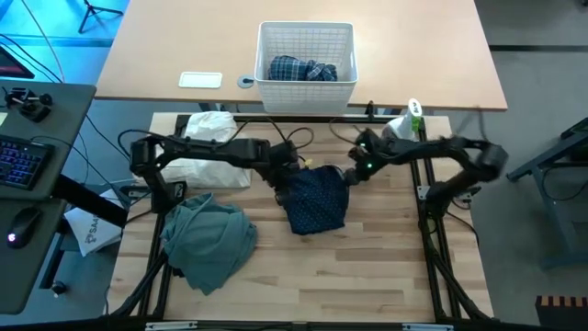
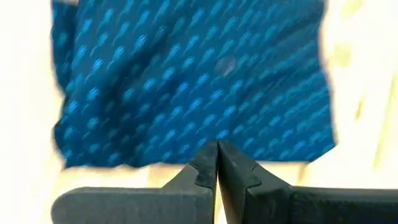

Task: Fold Laundry from Bin
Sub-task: Fold the dark blue polo

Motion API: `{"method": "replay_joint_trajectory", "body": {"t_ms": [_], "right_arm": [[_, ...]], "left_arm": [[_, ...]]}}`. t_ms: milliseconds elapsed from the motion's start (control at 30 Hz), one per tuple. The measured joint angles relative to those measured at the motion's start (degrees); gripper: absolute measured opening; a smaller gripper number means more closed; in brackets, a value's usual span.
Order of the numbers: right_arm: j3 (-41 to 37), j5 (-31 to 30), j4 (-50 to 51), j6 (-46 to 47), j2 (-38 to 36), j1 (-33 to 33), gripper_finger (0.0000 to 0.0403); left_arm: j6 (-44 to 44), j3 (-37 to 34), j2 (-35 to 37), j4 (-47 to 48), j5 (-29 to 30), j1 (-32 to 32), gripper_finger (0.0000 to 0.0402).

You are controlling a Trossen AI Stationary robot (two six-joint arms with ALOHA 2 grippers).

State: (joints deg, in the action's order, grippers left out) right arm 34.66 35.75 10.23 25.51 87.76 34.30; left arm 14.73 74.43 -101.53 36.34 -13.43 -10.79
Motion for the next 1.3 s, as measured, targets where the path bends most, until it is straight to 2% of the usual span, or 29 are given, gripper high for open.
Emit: {"method": "replay_joint_trajectory", "body": {"t_ms": [100,200,300,400,500,633,733,933,1033,1167,1300], "right_arm": [[-4.72,-6.49,-0.98,6.65,-7.77,0.59,0.0220],[-10.04,-5.74,-3.92,10.50,-13.05,0.29,0.0207],[-15.00,-4.80,-7.62,13.70,-15.34,-1.12,0.0207],[-18.93,-4.66,-14.15,17.58,-15.10,-2.69,0.0230],[-21.91,-4.20,-22.95,22.49,-13.77,-3.84,0.0273],[-22.83,-4.23,-31.98,27.39,-10.67,-5.35,0.0324],[-22.28,-5.29,-37.42,29.09,-7.38,-6.42,0.0337],[-18.55,-5.54,-47.30,29.91,1.16,-8.63,0.0327],[-15.76,-5.52,-48.66,29.96,4.28,-9.54,0.0318],[-13.84,-5.54,-48.62,28.70,6.86,-10.78,0.0301],[-13.68,-5.56,-48.76,27.48,7.70,-11.41,0.0267]], "left_arm": [[1.84,0.00,-0.54,-7.54,0.00,0.99,0.0000],[3.07,0.12,-3.25,-16.66,0.03,1.37,0.0000],[3.20,0.09,-7.41,-21.99,0.03,0.77,0.0000],[4.15,0.04,-11.82,-24.96,0.16,-0.09,0.0000],[4.62,0.02,-15.23,-27.97,-0.10,-0.53,0.0000],[5.19,0.09,-18.72,-34.28,-0.21,-0.85,0.0000],[4.87,0.15,-21.23,-37.96,-0.16,-1.00,0.0000],[3.13,0.15,-21.18,-38.35,0.07,-1.00,0.0000],[0.43,1.43,-19.17,-36.08,2.04,-0.94,0.0000],[-3.23,5.35,-14.46,-28.53,2.43,-1.21,0.0000],[-3.82,7.96,-9.48,-16.08,2.87,-1.13,0.0000]]}}
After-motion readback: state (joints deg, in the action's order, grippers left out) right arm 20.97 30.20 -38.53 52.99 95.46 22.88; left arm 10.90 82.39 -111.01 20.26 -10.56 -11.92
